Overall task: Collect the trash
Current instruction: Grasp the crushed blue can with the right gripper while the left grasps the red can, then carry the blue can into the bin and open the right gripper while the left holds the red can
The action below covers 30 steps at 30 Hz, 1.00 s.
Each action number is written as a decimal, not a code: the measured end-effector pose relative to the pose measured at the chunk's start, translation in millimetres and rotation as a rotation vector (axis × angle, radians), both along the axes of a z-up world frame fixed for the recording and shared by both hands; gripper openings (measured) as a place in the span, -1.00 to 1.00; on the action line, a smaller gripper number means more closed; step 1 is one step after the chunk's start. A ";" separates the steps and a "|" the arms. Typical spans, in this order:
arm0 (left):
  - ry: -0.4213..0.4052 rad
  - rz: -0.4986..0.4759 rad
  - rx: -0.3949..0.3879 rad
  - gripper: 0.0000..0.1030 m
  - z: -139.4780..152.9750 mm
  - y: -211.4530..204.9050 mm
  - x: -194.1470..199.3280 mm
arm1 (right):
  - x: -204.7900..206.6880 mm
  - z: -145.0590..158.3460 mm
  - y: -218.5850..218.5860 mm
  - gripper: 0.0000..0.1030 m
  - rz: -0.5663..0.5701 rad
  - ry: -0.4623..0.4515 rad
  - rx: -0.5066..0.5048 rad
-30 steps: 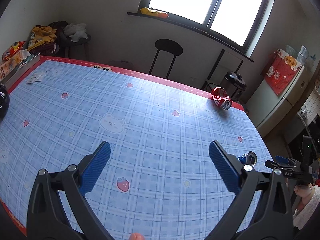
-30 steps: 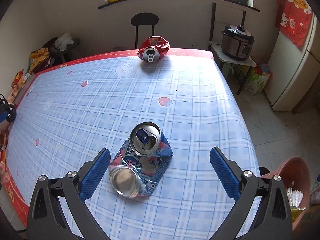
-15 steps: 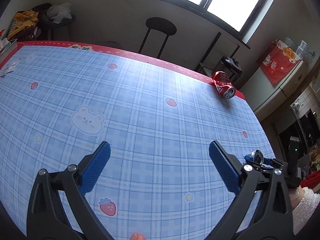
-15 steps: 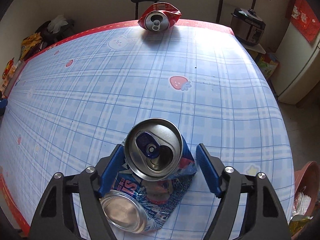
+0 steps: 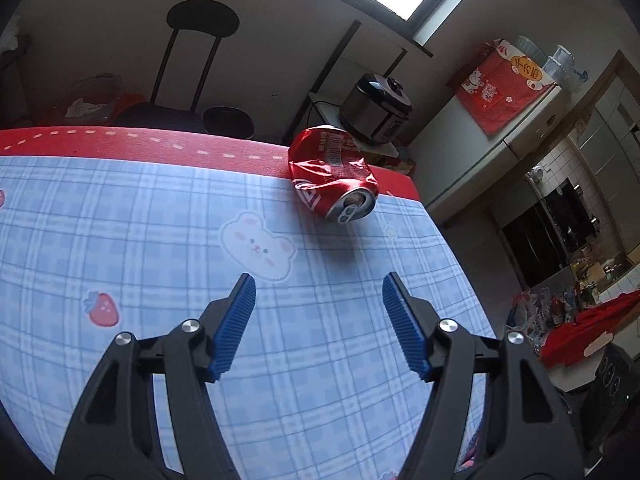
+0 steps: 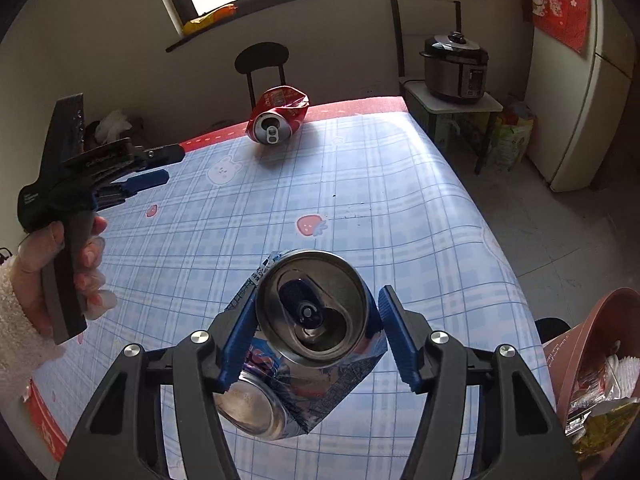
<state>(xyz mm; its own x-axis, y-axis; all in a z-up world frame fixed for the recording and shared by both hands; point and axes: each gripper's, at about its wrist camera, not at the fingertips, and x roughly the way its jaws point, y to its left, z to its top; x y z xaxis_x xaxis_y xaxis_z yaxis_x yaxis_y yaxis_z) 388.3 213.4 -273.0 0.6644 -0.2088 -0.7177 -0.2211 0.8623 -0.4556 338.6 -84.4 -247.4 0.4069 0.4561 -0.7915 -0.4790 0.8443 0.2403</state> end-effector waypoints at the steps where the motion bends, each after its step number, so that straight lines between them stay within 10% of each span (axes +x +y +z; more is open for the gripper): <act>1: -0.002 0.002 -0.005 0.31 -2.1 -2.5 17.9 | 1.4 -0.1 -6.0 0.14 -0.016 0.000 0.007; 10: 0.024 0.081 -0.067 0.61 -20.8 25.0 144.0 | 13.1 -6.4 -43.8 0.10 -0.119 0.016 0.046; 19: 0.069 0.011 -0.038 0.60 -46.5 28.4 177.6 | 20.7 -14.9 -51.9 0.09 -0.146 0.033 0.056; 23: 0.083 -0.076 0.013 -0.02 -49.8 12.3 176.2 | 21.5 -16.1 -51.8 0.09 -0.145 0.040 0.054; 30: 0.055 -0.181 0.104 -0.12 -40.7 -19.2 148.0 | 18.9 -15.1 -47.9 0.09 -0.135 0.049 0.063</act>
